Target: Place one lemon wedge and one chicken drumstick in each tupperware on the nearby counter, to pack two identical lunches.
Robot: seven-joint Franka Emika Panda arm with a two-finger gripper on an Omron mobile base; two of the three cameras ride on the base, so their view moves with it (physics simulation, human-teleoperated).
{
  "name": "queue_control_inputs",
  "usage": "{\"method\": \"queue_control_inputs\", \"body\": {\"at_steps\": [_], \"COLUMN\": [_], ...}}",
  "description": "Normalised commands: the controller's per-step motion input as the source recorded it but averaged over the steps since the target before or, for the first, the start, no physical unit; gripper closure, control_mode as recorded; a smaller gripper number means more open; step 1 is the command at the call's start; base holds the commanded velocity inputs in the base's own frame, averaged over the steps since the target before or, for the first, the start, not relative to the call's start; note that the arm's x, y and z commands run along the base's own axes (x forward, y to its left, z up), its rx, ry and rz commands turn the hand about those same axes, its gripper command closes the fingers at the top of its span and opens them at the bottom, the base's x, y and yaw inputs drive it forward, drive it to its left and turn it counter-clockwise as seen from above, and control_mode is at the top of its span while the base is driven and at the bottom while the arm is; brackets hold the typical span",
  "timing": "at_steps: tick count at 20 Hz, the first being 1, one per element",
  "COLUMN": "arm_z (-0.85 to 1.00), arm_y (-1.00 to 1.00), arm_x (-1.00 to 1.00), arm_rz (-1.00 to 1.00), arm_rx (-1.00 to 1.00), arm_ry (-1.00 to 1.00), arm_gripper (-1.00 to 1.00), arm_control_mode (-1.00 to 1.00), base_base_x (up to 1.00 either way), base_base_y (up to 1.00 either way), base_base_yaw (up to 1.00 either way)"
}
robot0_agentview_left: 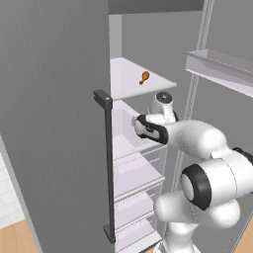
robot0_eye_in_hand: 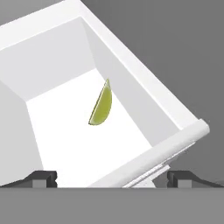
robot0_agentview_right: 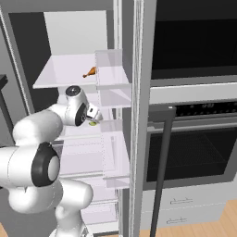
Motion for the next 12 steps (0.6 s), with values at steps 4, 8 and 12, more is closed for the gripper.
{"method": "queue_control_inputs", "body": {"at_steps": [4,8,12], "arm_z": [-0.24,-0.15,-0.21], "arm_y": [0.0,0.01,0.11], "arm_x": [0.71,0.42,0.01], "arm_rz": [-0.01,0.0,0.0], "arm_rx": [0.0,0.0,0.0], "arm_ry": [0.04,0.04,0.03], "arm_gripper": [-1.0,-1.0,-1.0], "arm_control_mode": [-1.0,-1.0,-1.0], "base_base_x": [0.0,0.0,0.0], "base_base_y": [0.0,0.0,0.0], "base_base_yaw": [0.0,0.0,0.0]}}
